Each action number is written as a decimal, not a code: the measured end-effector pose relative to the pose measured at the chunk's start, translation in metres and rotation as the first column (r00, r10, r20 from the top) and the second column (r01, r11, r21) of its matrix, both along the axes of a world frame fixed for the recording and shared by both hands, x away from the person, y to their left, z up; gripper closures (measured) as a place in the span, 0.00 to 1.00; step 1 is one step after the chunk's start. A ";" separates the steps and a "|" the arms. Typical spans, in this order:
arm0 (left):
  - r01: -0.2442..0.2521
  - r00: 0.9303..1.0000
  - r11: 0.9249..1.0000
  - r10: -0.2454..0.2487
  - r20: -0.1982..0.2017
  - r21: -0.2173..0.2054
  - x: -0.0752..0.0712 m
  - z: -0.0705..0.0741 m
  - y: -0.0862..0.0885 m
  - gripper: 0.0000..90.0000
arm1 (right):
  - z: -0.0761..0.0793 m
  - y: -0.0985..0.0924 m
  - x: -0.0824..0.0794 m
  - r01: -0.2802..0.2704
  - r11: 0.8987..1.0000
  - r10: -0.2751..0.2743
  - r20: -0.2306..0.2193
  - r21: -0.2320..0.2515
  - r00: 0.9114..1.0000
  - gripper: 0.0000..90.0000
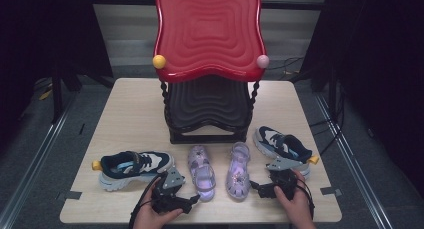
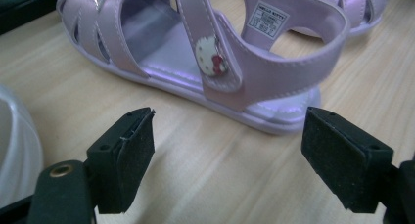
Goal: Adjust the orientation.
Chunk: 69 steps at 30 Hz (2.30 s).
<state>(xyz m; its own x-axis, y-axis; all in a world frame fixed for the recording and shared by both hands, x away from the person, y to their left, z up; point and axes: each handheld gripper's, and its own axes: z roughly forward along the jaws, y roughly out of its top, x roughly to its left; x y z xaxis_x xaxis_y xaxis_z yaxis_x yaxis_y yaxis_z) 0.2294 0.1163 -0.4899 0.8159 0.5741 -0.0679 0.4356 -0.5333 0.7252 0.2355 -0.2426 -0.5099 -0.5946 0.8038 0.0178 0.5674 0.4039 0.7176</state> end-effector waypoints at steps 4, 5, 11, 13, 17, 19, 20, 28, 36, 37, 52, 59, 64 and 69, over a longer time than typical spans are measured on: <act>0.002 1.000 1.000 -0.002 -0.011 -0.024 0.003 0.003 -0.003 0.25 | 0.000 0.000 0.000 -0.002 1.000 0.002 0.002 -0.001 1.000 0.13; -0.001 1.000 1.000 0.001 -0.017 -0.014 0.002 0.003 -0.004 0.29 | 0.000 0.000 0.000 -0.002 1.000 0.002 0.002 -0.001 1.000 0.13; 0.005 1.000 1.000 -0.005 -0.025 0.007 0.004 -0.001 -0.005 0.46 | 0.000 0.000 0.001 -0.005 1.000 0.005 0.001 0.004 1.000 0.13; 0.009 1.000 1.000 -0.009 -0.020 0.012 0.004 0.001 -0.006 0.49 | 0.000 0.000 0.002 -0.007 1.000 0.007 0.002 0.004 1.000 0.13; 0.025 0.999 0.999 -0.025 -0.020 0.029 0.004 0.004 -0.009 0.61 | 0.000 0.000 0.001 -0.006 1.000 0.006 0.001 0.004 1.000 0.13; 0.033 0.999 0.999 -0.032 -0.032 0.037 0.004 0.005 -0.010 0.66 | 0.000 0.000 0.001 -0.004 1.000 0.004 -0.001 0.005 1.000 0.13; 0.032 0.999 0.999 -0.031 -0.028 0.040 0.005 0.004 -0.011 0.67 | 0.000 0.000 0.001 -0.005 1.000 0.005 0.000 0.005 1.000 0.13; 0.028 0.999 0.997 -0.026 -0.033 0.078 0.007 0.006 -0.004 0.75 | 0.000 0.000 0.001 -0.006 1.000 0.006 0.001 0.005 1.000 0.13; -0.032 0.999 0.995 0.033 -0.014 0.098 0.015 0.009 0.017 0.80 | 0.000 0.000 0.001 -0.006 1.000 0.006 0.001 0.005 1.000 0.13; -0.037 0.999 0.994 0.039 -0.013 0.102 0.017 0.009 0.019 0.81 | 0.000 0.000 0.001 -0.005 1.000 0.005 0.000 0.005 1.000 0.13; -0.061 0.998 0.995 0.063 -0.025 0.077 0.027 0.006 0.032 0.83 | 0.000 0.000 0.002 -0.007 1.000 0.007 0.001 0.005 1.000 0.13; -0.076 0.997 0.994 0.078 -0.023 0.078 0.024 0.007 0.033 0.69 | 0.000 0.000 0.002 -0.007 1.000 0.007 0.001 0.005 1.000 0.13; -0.066 0.996 0.996 0.068 -0.055 0.054 0.015 0.011 0.042 0.54 | 0.000 0.000 0.002 -0.007 1.000 0.007 0.001 0.005 1.000 0.13; -0.012 0.997 0.998 0.016 -0.071 0.054 0.004 0.009 0.041 0.42 | 0.000 0.000 0.002 -0.007 1.000 0.007 0.003 0.004 1.000 0.13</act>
<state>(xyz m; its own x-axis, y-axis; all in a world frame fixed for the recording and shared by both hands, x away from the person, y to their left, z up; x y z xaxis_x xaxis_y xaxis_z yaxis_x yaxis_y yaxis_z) 0.2338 0.1574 -0.4808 0.8018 0.5901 -0.0943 0.4931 -0.5642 0.6623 0.2371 -0.2426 -0.5103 -0.6005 0.7994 0.0194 0.5626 0.4051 0.7206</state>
